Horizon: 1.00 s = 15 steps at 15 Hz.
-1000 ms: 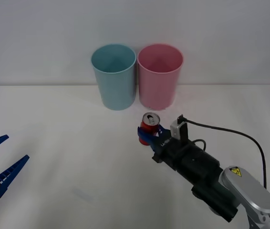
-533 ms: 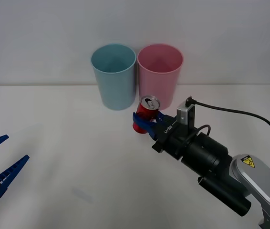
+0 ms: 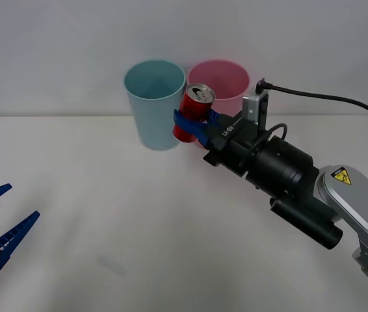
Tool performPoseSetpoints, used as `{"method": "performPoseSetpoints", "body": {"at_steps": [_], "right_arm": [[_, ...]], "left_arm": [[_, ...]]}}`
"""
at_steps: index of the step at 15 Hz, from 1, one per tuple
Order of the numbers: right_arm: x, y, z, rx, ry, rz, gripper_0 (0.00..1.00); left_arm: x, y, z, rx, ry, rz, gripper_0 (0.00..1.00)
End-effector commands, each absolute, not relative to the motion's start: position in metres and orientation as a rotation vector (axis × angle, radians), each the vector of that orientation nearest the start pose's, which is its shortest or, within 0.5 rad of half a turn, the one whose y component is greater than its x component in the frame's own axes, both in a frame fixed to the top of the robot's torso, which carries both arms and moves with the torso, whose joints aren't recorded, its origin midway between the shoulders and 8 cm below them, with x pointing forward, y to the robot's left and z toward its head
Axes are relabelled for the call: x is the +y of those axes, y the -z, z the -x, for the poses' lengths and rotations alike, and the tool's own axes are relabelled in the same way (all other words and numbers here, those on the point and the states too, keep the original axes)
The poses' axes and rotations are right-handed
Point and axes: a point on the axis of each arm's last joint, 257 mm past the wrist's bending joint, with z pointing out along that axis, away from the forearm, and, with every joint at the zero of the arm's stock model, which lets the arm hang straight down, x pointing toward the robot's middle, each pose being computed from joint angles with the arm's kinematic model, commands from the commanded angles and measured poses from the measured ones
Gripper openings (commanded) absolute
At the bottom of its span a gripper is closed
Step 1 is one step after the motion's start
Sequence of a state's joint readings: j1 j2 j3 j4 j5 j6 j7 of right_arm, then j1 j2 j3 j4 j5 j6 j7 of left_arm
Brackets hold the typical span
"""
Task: Grasp the object on the table and drop it into the matching bin: aluminum can to the light blue bin, PET bottle to the pink bin.
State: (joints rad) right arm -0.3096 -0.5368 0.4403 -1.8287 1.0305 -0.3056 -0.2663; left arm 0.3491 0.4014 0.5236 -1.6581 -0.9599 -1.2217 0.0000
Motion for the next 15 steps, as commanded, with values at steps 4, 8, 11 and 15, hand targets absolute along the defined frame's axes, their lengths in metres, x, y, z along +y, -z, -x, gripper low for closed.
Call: {"method": "performPoseSetpoints", "body": {"at_steps": [4,8,11,15], "right_arm": [[0.01,0.016,-0.511,1.277,-0.822,0.596,0.0],[0.025,0.005,-0.557,1.289,-0.779,0.59,0.0],[0.037,-0.002,-0.591,1.308,-0.745,0.579,0.0],[0.053,-0.006,-0.631,1.349,-0.702,0.545,0.0]], "left_arm": [[0.33,0.169,-0.342,1.441,0.567,-0.465,1.0],[0.33,0.169,-0.342,1.441,0.567,-0.465,1.0],[0.33,0.169,-0.342,1.441,0.567,-0.465,1.0],[0.33,0.169,-0.342,1.441,0.567,-0.465,1.0]]}}
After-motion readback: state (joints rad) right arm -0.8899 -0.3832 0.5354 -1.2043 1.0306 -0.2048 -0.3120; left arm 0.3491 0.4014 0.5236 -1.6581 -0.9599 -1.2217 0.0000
